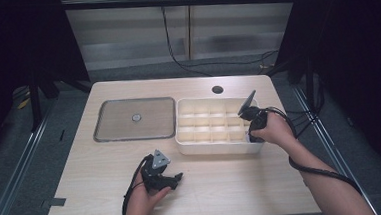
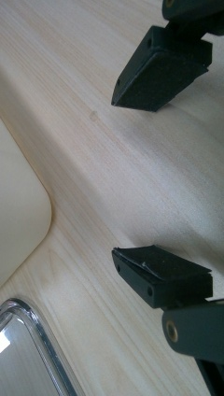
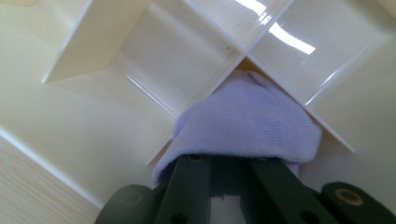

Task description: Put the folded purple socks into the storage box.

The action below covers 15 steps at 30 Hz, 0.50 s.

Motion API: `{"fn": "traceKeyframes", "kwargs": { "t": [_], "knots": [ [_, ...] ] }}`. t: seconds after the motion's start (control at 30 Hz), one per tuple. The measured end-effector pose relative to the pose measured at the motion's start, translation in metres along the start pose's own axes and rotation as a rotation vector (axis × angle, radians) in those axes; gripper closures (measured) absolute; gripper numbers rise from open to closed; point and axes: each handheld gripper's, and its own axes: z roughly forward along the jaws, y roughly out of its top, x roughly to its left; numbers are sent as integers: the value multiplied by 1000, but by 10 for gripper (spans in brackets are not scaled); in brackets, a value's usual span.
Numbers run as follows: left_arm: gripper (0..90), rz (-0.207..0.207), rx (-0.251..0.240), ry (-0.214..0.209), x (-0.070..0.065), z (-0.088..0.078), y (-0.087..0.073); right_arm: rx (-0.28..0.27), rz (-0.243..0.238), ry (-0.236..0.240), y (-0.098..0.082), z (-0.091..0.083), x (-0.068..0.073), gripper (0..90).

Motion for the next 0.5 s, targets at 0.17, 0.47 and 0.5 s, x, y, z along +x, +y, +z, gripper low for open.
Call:
{"fn": "traceKeyframes", "kwargs": {
  "t": [0.17,0.47,0.5],
  "knots": [
    [218,1,0,1,0,0,0,10,1,-4,0,3,1,900],
    [219,0,0,1,0,0,0,-5,5,2,-1,3,0,900],
    [218,1,0,0,0,0,0,-7,4,3,-2,3,0,900]
  ]
}}
